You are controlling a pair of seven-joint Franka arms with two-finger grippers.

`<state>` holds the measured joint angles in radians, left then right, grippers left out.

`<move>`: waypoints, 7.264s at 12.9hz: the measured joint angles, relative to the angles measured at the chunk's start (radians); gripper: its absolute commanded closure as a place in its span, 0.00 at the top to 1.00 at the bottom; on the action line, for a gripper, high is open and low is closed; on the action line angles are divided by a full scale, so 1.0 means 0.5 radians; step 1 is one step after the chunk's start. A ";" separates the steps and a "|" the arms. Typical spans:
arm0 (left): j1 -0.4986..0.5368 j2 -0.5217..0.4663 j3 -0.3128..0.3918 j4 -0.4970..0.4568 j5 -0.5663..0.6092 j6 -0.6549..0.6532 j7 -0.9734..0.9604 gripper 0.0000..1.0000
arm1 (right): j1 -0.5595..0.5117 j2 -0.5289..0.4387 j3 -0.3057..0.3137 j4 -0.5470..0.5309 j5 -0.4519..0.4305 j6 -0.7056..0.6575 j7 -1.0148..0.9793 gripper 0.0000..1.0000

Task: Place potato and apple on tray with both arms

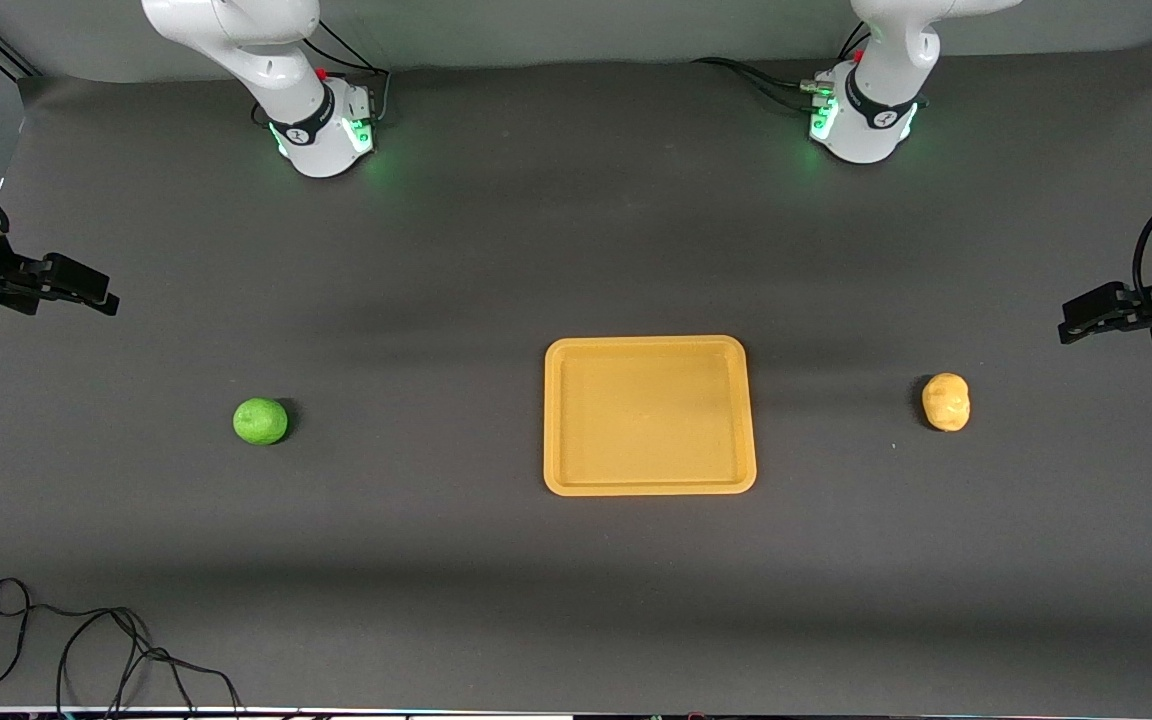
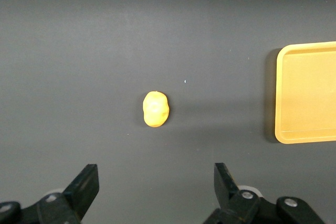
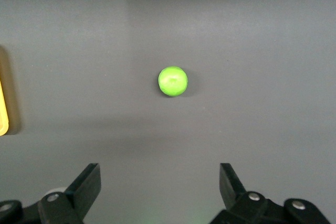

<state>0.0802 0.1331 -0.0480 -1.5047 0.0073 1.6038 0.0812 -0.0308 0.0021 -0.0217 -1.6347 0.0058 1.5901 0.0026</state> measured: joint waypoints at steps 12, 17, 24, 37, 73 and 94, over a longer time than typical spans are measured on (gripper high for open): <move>0.024 0.295 0.007 -0.428 0.008 0.774 0.105 0.97 | 0.000 0.002 0.000 0.004 0.000 0.000 0.000 1.00; 0.052 0.462 0.008 -0.674 0.006 1.284 0.160 0.97 | 0.000 0.008 0.000 0.004 0.000 0.000 0.000 1.00; 0.117 0.683 0.010 -1.054 0.006 2.037 0.295 0.96 | 0.001 0.010 0.000 0.004 0.000 0.000 -0.002 1.00; 0.192 0.507 -0.014 -1.221 -0.017 1.871 0.398 0.97 | 0.004 0.022 0.000 0.004 0.000 0.000 -0.005 1.00; -0.968 0.711 -0.142 -0.921 -0.140 1.975 -1.570 0.37 | 0.009 0.024 0.000 0.004 0.000 0.000 -0.007 1.00; -0.764 0.512 0.044 -0.033 0.026 0.415 -1.033 1.00 | 0.008 0.025 -0.014 0.006 0.000 0.001 -0.008 1.00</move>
<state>-0.3020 0.3892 -0.0261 -1.5213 0.0201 1.8114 -0.4353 -0.0266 0.0148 -0.0287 -1.6319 0.0058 1.5904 -0.0013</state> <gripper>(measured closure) 0.000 0.000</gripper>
